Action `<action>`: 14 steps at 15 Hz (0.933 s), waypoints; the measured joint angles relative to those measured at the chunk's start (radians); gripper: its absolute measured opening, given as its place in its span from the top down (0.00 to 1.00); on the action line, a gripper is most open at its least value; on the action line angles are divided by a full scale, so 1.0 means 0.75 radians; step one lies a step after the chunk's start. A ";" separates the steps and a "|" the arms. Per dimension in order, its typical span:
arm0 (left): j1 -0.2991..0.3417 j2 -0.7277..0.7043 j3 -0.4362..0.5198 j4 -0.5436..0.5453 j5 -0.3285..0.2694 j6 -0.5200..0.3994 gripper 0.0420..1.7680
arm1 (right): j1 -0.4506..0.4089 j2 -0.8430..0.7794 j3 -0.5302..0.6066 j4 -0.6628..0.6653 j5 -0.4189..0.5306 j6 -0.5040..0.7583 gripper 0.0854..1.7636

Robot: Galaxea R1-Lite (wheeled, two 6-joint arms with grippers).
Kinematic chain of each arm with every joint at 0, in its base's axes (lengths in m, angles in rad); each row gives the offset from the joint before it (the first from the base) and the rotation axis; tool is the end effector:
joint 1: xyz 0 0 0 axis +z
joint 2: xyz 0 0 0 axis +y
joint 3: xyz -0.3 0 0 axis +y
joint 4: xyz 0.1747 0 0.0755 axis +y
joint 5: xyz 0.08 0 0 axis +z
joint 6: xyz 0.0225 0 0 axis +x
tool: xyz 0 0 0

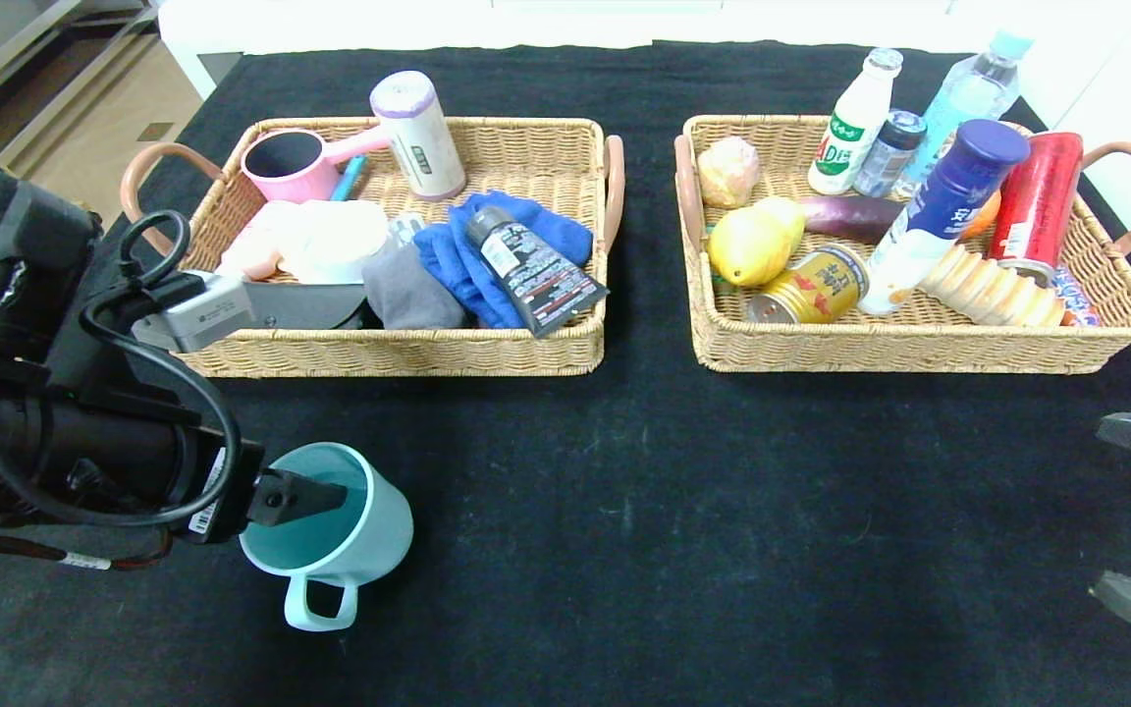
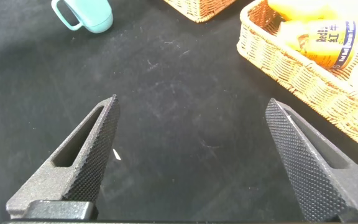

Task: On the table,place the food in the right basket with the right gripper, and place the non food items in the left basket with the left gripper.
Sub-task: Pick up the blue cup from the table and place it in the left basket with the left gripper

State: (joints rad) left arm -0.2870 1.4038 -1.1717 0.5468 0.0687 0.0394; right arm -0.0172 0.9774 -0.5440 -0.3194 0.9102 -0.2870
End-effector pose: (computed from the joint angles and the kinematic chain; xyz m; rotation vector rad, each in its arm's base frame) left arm 0.2023 -0.0581 0.2571 0.1754 0.7642 -0.2223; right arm 0.1160 0.0158 0.2332 -0.2147 -0.0233 0.8997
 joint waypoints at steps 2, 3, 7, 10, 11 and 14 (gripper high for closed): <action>-0.001 0.018 0.000 -0.002 0.001 0.002 0.03 | 0.001 0.000 0.001 0.001 0.000 -0.001 0.03; -0.001 0.024 -0.001 -0.002 0.000 0.003 0.03 | 0.001 0.000 0.001 0.001 0.001 -0.001 0.03; -0.002 0.037 0.001 -0.005 0.001 0.002 0.17 | 0.016 0.000 0.009 0.001 0.000 -0.003 0.03; -0.002 0.038 0.003 -0.033 0.004 0.003 0.42 | 0.023 0.001 0.011 0.001 0.000 0.004 0.03; -0.002 0.039 0.004 -0.035 0.004 0.003 0.49 | 0.023 0.003 0.011 0.001 0.000 0.005 0.03; -0.002 0.040 0.014 -0.037 0.000 0.001 0.94 | 0.025 0.010 0.009 0.001 0.000 0.004 0.03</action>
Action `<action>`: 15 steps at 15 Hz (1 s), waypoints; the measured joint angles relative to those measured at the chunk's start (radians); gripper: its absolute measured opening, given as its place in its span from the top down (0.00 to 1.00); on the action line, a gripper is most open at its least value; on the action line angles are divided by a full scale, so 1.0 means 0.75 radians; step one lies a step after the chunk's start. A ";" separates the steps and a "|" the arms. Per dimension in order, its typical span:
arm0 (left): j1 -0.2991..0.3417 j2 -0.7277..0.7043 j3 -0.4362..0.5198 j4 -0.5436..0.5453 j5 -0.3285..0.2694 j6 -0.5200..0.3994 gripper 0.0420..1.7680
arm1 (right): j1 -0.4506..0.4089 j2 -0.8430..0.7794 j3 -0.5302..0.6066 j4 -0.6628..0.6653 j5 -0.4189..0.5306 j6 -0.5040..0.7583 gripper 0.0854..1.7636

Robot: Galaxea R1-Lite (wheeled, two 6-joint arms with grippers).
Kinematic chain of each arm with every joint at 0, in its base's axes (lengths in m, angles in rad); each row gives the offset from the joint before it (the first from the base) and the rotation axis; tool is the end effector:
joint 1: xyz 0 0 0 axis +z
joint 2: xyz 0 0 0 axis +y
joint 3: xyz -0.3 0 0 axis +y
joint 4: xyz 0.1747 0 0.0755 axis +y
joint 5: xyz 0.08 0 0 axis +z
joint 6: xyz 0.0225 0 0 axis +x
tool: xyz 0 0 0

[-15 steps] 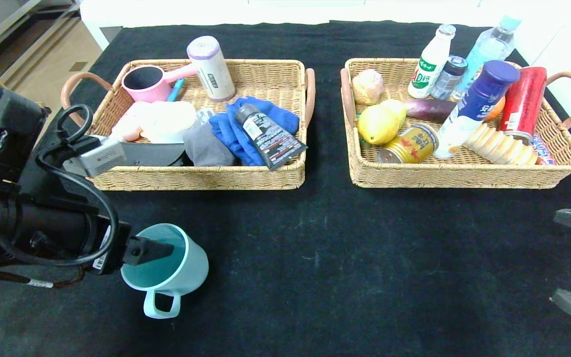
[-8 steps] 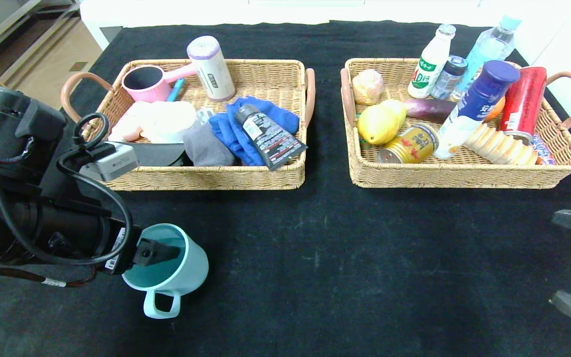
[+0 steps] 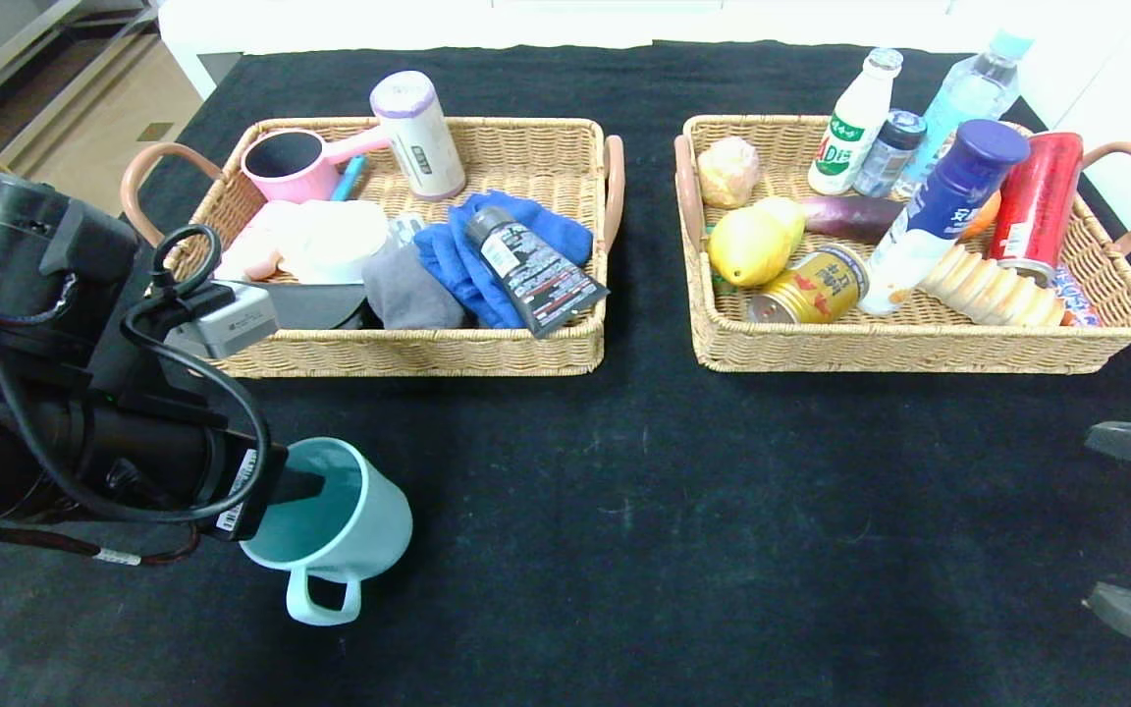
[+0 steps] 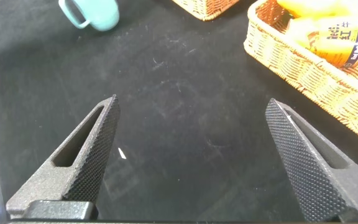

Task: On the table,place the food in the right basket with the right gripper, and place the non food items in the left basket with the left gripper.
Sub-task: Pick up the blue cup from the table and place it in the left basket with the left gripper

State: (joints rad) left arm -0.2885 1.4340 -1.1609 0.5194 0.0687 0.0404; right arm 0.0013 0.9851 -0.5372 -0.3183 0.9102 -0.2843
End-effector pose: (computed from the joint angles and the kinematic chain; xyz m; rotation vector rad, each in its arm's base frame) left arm 0.2110 -0.0610 0.2498 0.1792 0.7775 -0.2240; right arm 0.1173 0.0179 0.2303 -0.2051 -0.0096 0.9197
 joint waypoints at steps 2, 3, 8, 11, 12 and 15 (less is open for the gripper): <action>0.000 -0.001 0.001 -0.003 -0.001 0.001 0.92 | 0.000 0.005 -0.002 0.000 0.000 -0.001 0.03; 0.001 0.000 0.001 -0.002 -0.001 0.001 0.92 | 0.001 0.006 -0.002 0.000 0.001 -0.001 0.03; -0.001 -0.001 0.008 -0.003 0.002 0.000 0.92 | 0.000 0.008 0.001 0.000 0.000 -0.001 0.03; -0.001 -0.003 0.016 -0.004 0.002 -0.001 0.92 | 0.000 0.007 -0.001 0.000 0.000 0.001 0.03; -0.001 -0.004 0.021 -0.007 0.002 -0.001 0.92 | 0.000 0.005 -0.002 0.000 0.000 0.001 0.03; -0.002 -0.007 0.032 -0.013 0.003 -0.001 0.92 | 0.000 0.003 -0.001 -0.001 0.000 0.001 0.03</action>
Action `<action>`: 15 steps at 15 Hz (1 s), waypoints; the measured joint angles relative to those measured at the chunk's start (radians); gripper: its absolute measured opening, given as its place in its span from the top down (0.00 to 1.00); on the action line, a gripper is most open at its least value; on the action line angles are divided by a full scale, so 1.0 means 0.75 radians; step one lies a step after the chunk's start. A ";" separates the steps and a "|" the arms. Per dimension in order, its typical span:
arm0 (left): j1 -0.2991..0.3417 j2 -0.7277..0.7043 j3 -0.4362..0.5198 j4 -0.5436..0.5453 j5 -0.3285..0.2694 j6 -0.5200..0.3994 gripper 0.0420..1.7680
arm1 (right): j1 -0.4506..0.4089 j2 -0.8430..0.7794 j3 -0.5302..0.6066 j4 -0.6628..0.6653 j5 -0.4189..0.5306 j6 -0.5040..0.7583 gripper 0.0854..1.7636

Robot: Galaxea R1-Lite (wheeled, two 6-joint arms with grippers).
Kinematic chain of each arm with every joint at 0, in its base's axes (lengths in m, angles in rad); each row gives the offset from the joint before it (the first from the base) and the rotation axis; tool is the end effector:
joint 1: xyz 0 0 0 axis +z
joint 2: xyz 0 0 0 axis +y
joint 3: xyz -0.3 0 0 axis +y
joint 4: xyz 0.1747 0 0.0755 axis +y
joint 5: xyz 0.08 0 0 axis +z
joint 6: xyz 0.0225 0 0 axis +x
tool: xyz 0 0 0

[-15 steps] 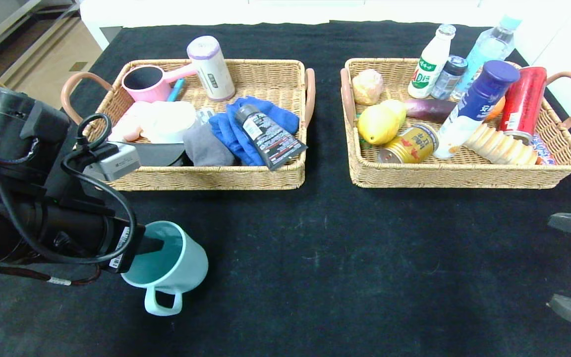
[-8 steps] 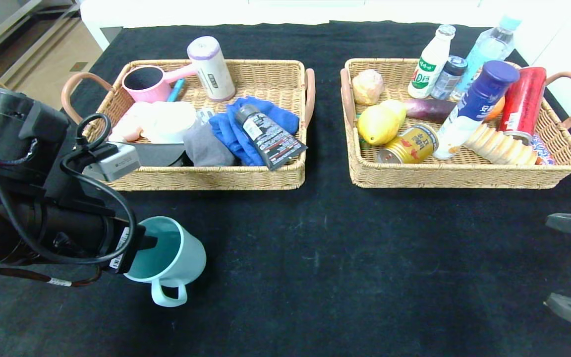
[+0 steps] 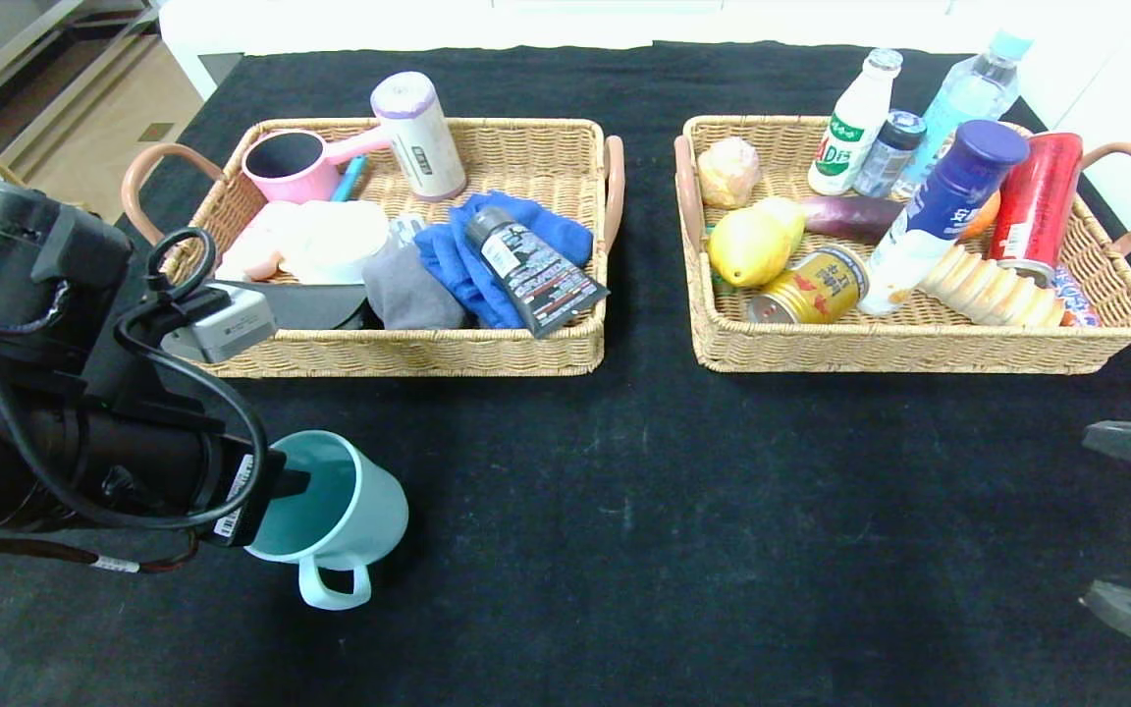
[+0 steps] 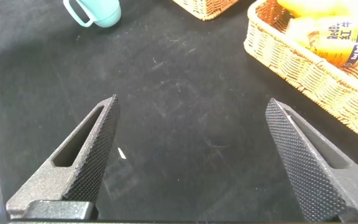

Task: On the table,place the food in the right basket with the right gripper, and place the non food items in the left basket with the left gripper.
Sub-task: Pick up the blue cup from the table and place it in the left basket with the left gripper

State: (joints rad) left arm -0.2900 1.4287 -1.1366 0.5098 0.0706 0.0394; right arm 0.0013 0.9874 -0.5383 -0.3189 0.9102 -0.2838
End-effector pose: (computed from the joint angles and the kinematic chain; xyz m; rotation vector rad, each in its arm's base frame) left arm 0.2091 -0.0608 0.2453 0.1813 0.7866 -0.2231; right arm 0.1179 0.0179 0.2304 -0.2044 -0.0088 0.9198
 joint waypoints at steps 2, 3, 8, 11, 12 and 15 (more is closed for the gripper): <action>0.000 -0.001 0.001 0.000 -0.001 0.001 0.92 | 0.000 -0.003 0.001 0.001 0.000 -0.004 0.03; 0.000 -0.003 0.001 0.000 0.001 0.001 0.92 | 0.000 -0.003 0.002 0.001 0.000 -0.005 0.03; -0.021 -0.067 -0.001 0.010 -0.009 -0.006 0.92 | 0.000 -0.002 0.003 0.001 -0.001 -0.004 0.03; -0.037 -0.138 0.005 0.008 -0.022 -0.045 0.92 | -0.001 -0.002 0.002 0.001 -0.001 -0.005 0.03; -0.039 -0.160 0.007 0.007 -0.025 -0.057 0.92 | -0.001 -0.002 0.002 0.001 0.000 -0.001 0.03; -0.040 -0.203 -0.007 -0.076 -0.065 -0.116 0.92 | 0.000 -0.002 0.003 0.001 0.000 -0.002 0.03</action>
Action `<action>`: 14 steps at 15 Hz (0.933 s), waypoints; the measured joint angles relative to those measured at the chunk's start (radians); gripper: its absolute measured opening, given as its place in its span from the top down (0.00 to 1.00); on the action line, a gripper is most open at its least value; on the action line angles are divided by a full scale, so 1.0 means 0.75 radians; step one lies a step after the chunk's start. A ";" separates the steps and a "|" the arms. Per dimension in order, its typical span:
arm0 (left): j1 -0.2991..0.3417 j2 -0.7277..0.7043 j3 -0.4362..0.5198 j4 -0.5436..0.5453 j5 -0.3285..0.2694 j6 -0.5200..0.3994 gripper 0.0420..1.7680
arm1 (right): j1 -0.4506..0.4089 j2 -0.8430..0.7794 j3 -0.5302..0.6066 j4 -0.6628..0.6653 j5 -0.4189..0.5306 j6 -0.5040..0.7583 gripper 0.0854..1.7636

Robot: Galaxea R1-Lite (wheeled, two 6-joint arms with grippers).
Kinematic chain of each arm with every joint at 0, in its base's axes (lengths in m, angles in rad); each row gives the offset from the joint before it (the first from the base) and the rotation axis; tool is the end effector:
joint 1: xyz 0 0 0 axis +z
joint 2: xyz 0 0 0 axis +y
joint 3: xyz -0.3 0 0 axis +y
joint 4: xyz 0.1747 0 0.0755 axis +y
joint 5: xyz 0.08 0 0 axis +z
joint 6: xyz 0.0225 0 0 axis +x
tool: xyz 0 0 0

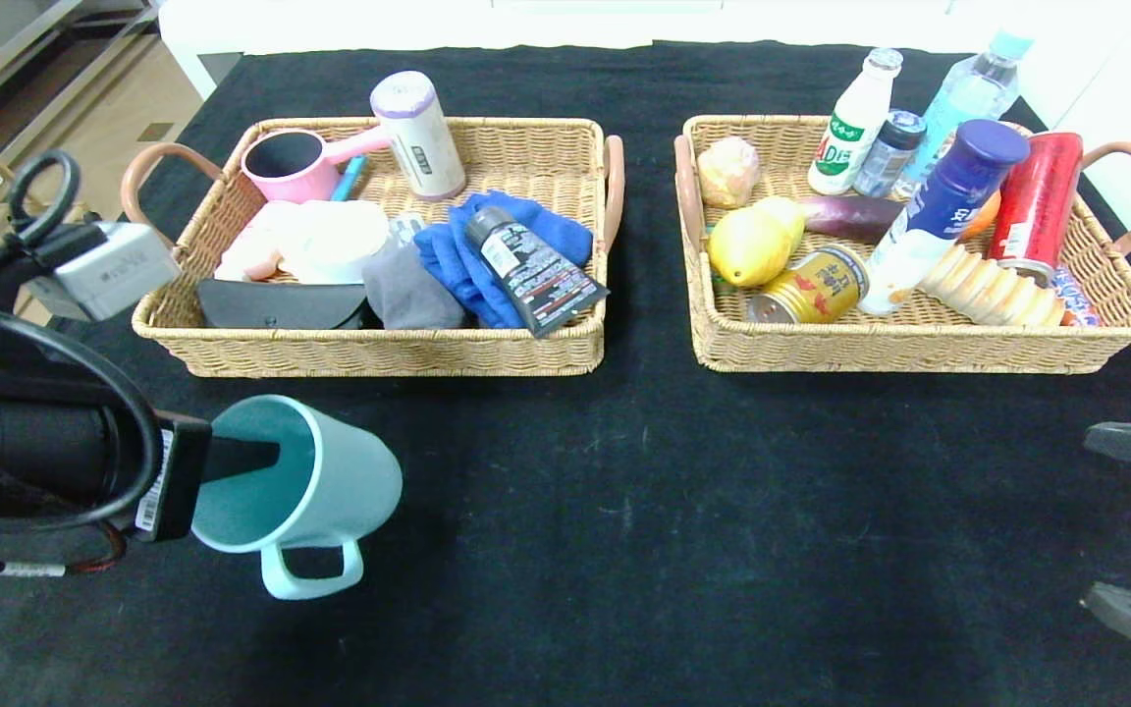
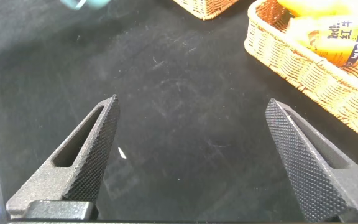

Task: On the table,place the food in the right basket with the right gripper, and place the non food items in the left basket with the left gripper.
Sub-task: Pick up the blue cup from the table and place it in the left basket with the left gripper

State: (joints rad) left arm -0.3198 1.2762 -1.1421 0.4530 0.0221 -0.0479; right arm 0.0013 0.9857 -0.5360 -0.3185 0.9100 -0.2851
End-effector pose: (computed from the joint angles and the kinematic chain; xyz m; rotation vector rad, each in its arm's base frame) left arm 0.1724 -0.0566 0.2818 0.0540 0.5872 -0.2750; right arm 0.1174 0.0179 0.2299 -0.2051 -0.0085 0.9197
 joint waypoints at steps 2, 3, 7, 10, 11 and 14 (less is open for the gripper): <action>0.002 -0.007 -0.011 -0.138 0.008 -0.031 0.92 | 0.000 0.000 0.002 0.000 0.000 -0.001 0.03; 0.004 -0.004 -0.023 -0.176 0.013 -0.045 0.92 | 0.000 0.000 0.003 0.000 0.000 -0.003 0.03; 0.011 0.029 -0.117 -0.209 0.014 -0.079 0.92 | 0.000 0.003 0.005 0.000 0.000 -0.003 0.03; 0.031 0.076 -0.208 -0.269 0.022 -0.108 0.92 | 0.000 0.002 0.005 0.000 0.000 -0.003 0.03; 0.041 0.096 -0.234 -0.271 0.022 -0.110 0.92 | 0.000 0.003 0.005 0.000 0.000 -0.003 0.03; 0.062 0.167 -0.316 -0.302 0.032 -0.107 0.92 | 0.000 0.003 0.005 0.000 0.000 -0.003 0.03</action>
State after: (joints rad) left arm -0.2732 1.4017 -1.3791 0.2266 0.0462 -0.1279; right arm 0.0013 0.9881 -0.5323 -0.3185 0.9102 -0.2877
